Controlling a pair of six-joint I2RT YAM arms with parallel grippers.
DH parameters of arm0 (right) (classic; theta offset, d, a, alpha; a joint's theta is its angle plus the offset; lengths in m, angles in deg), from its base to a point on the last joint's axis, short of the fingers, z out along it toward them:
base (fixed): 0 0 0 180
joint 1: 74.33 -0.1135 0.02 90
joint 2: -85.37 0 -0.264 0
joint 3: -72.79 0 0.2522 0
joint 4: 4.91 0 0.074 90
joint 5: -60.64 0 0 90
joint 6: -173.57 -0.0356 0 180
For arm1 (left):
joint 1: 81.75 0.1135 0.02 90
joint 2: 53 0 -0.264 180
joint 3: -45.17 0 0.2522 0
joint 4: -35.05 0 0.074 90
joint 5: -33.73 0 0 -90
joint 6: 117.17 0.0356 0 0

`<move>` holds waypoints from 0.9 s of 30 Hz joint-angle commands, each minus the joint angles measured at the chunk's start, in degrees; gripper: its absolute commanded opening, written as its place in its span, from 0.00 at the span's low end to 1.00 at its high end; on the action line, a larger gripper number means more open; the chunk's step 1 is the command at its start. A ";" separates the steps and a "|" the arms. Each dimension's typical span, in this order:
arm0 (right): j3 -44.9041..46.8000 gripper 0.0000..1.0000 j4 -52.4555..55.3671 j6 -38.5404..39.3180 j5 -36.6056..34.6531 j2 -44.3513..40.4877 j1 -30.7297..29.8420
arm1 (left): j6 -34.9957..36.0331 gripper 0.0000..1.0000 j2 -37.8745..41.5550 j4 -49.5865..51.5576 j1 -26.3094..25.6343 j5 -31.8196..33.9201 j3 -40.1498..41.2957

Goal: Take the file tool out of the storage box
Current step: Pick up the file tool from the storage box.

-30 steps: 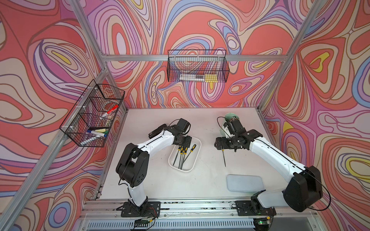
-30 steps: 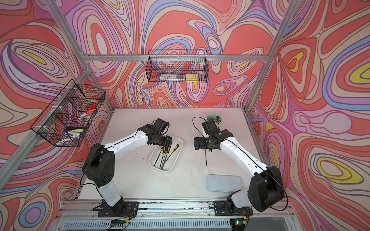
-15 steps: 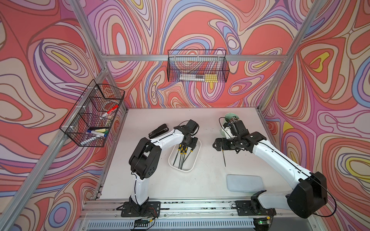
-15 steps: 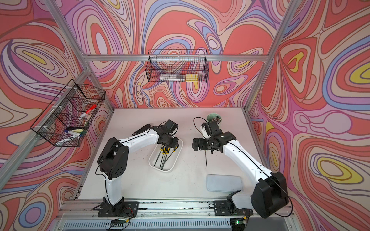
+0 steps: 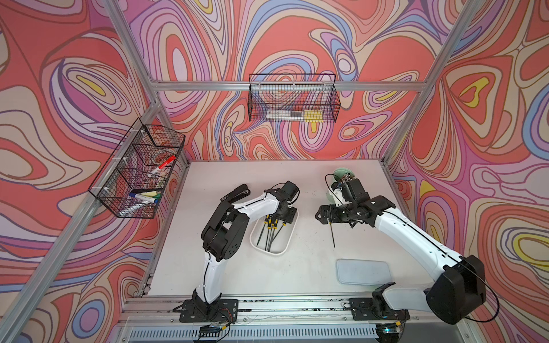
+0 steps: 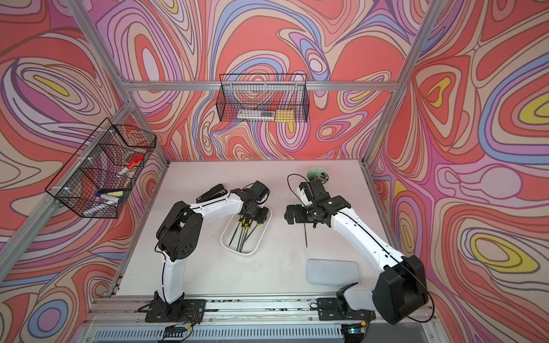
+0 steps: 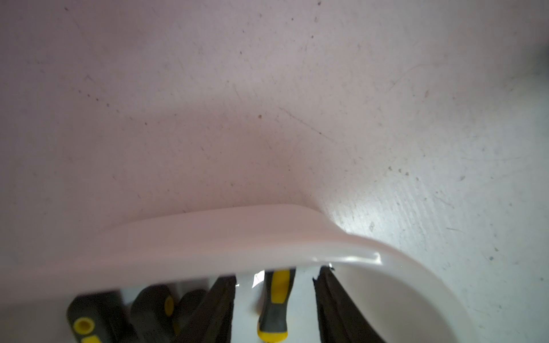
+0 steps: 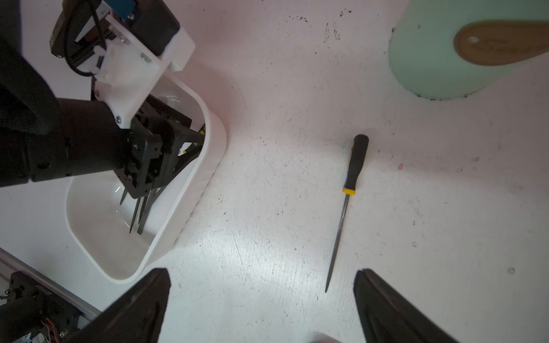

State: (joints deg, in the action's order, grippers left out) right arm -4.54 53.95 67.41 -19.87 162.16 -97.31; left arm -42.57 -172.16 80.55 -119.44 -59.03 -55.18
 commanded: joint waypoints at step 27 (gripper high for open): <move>6.35 0.94 -12.36 -3.37 15.82 -6.54 0.13 | -4.66 0.14 9.54 -1.76 0.84 0.08 0.61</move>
State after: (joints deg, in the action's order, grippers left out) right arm -0.15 46.78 66.14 -9.07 157.48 -97.27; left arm -44.86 -167.74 80.27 -119.38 -58.70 -55.70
